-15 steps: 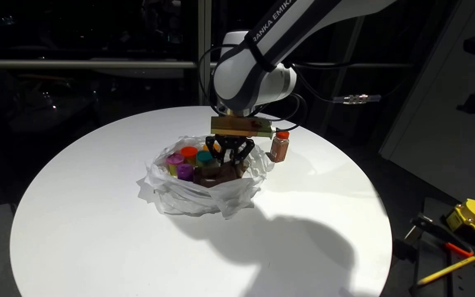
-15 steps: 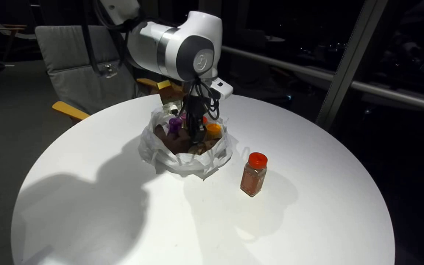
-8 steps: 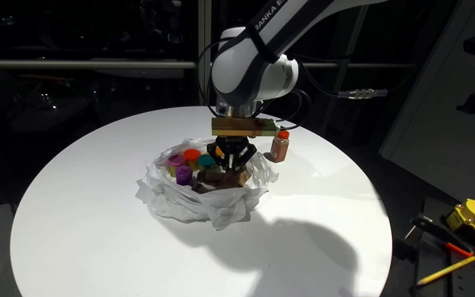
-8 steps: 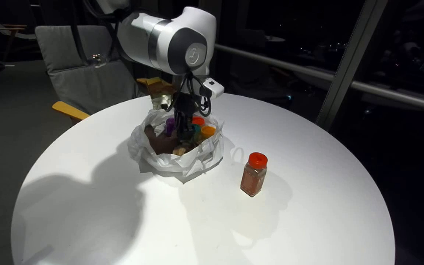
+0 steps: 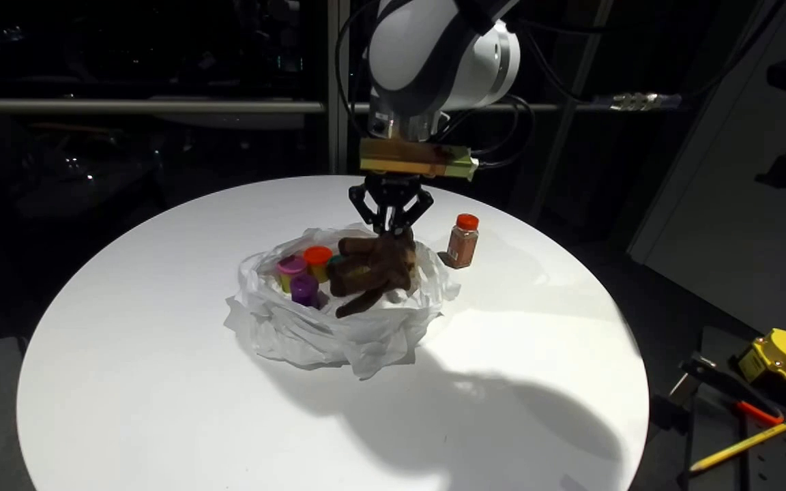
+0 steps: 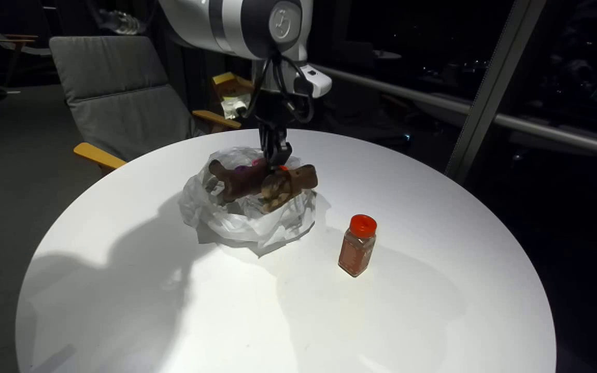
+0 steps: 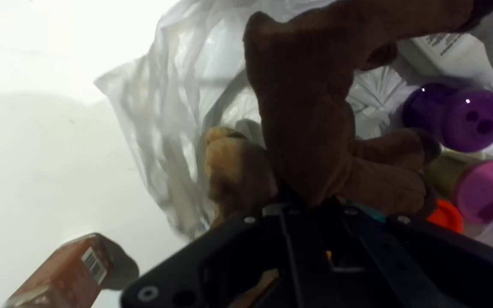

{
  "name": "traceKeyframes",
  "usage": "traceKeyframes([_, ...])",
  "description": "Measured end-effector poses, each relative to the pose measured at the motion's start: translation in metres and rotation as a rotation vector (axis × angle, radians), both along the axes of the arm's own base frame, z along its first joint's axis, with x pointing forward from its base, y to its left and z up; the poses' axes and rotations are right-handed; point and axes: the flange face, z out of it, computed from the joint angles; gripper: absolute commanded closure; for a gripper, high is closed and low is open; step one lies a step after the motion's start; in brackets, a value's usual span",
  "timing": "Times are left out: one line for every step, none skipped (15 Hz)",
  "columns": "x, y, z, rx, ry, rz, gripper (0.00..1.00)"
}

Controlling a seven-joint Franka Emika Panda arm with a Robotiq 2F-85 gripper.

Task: Remove the contents from the bag and put them on the table.

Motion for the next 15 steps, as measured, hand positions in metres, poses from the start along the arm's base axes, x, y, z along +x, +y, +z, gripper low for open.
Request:
traceKeyframes([0.001,-0.004,0.014,-0.010,-0.023,0.000,0.97])
traceKeyframes([0.000,-0.006,0.029,-0.022,-0.045,0.002,0.97])
traceKeyframes([-0.003,-0.007,0.042,-0.035,-0.060,0.006,0.97])
traceKeyframes([-0.008,-0.007,0.055,-0.050,-0.071,0.015,0.97])
traceKeyframes([-0.016,-0.007,0.065,-0.068,-0.076,0.029,0.97])
traceKeyframes([-0.026,-0.005,0.074,-0.087,-0.075,0.050,0.97])
traceKeyframes([-0.038,-0.004,0.079,-0.108,-0.067,0.072,0.97])
traceKeyframes([-0.053,-0.004,0.082,-0.130,-0.048,0.093,0.97])
traceKeyframes([-0.069,-0.005,0.083,-0.151,-0.020,0.116,0.97])
traceKeyframes([-0.086,-0.007,0.082,-0.167,0.012,0.134,0.97])
traceKeyframes([-0.103,-0.009,0.080,-0.177,0.045,0.148,0.97])
traceKeyframes([-0.119,-0.012,0.076,-0.180,0.078,0.158,0.97])
traceKeyframes([-0.133,-0.017,0.072,-0.177,0.113,0.167,0.97])
traceKeyframes([-0.145,-0.024,0.065,-0.174,0.147,0.176,0.97])
traceKeyframes([-0.154,-0.032,0.057,-0.170,0.179,0.188,0.97])
